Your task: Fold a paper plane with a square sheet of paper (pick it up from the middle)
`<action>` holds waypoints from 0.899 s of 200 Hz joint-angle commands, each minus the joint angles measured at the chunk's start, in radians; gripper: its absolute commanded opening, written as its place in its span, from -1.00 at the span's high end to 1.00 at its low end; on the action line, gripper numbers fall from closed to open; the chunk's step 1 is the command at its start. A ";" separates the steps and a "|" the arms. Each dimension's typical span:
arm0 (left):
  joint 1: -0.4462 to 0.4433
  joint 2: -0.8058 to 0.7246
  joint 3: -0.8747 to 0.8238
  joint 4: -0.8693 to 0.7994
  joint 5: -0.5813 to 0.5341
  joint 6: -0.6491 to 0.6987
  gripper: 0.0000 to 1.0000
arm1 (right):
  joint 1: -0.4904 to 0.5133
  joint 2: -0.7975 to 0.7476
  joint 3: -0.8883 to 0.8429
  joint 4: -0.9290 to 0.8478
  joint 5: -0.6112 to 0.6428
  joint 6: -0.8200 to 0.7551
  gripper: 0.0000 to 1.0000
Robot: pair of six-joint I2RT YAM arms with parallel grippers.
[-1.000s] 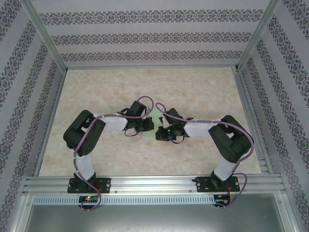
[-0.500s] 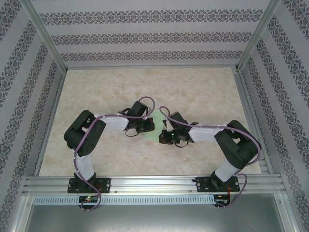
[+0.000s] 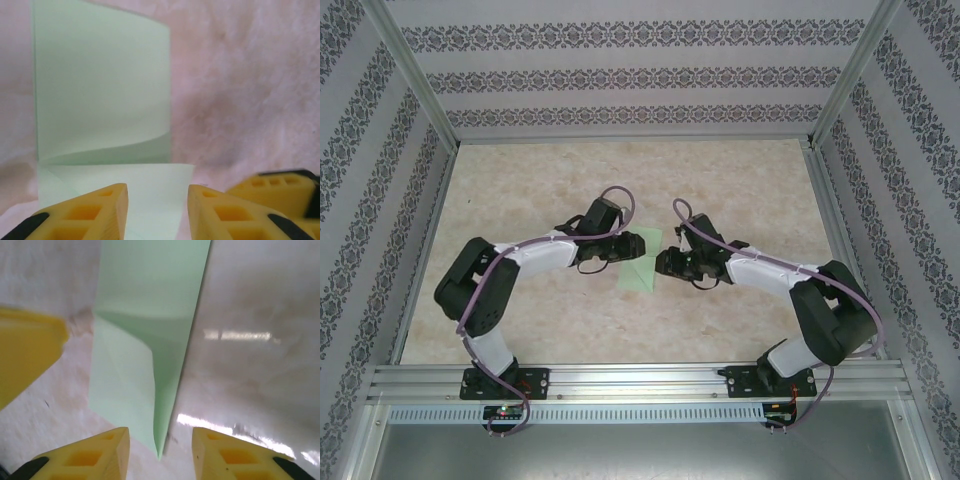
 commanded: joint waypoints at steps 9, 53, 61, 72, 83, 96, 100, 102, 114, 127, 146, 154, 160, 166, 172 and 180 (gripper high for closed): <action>0.028 -0.054 -0.082 0.032 -0.041 -0.066 0.21 | -0.025 0.073 0.067 0.048 -0.014 -0.009 0.20; 0.030 -0.039 -0.137 0.102 0.009 -0.118 0.20 | -0.030 0.182 0.129 0.060 -0.081 -0.034 0.23; 0.030 -0.032 -0.141 0.110 0.017 -0.124 0.20 | -0.032 0.194 0.133 0.066 -0.091 -0.038 0.25; 0.030 -0.022 -0.144 0.124 0.029 -0.134 0.20 | -0.032 0.207 0.142 0.070 -0.100 -0.039 0.33; 0.030 -0.011 -0.143 0.133 0.040 -0.142 0.21 | -0.032 0.216 0.146 0.075 -0.102 -0.039 0.44; 0.030 0.001 -0.144 0.140 0.048 -0.149 0.21 | -0.035 0.226 0.148 0.077 -0.093 -0.036 0.61; 0.030 0.003 -0.144 0.142 0.052 -0.150 0.20 | -0.037 0.228 0.145 0.078 -0.090 -0.035 0.67; 0.029 0.005 -0.144 0.143 0.053 -0.151 0.21 | -0.036 0.229 0.145 0.079 -0.090 -0.034 0.69; 0.030 0.013 -0.144 0.153 0.065 -0.154 0.20 | -0.041 0.231 0.140 0.081 -0.075 -0.029 0.80; 0.030 0.021 -0.143 0.160 0.075 -0.158 0.20 | -0.045 0.228 0.130 0.089 -0.065 -0.024 0.85; 0.029 0.030 -0.142 0.171 0.084 -0.161 0.18 | -0.056 0.223 0.117 0.101 -0.063 -0.015 0.87; 0.029 0.033 -0.140 0.174 0.090 -0.160 0.18 | -0.058 0.221 0.113 0.101 -0.064 -0.012 0.88; 0.030 0.037 -0.139 0.177 0.091 -0.160 0.16 | -0.059 0.220 0.111 0.103 -0.063 -0.012 0.88; 0.029 0.041 -0.139 0.181 0.097 -0.160 0.16 | -0.059 0.221 0.109 0.103 -0.065 -0.012 0.88; 0.030 0.046 -0.137 0.191 0.105 -0.160 0.16 | -0.059 0.221 0.108 0.104 -0.065 -0.011 0.88; 0.030 0.053 -0.138 0.206 0.117 -0.163 0.15 | -0.059 0.221 0.107 0.104 -0.065 -0.010 0.88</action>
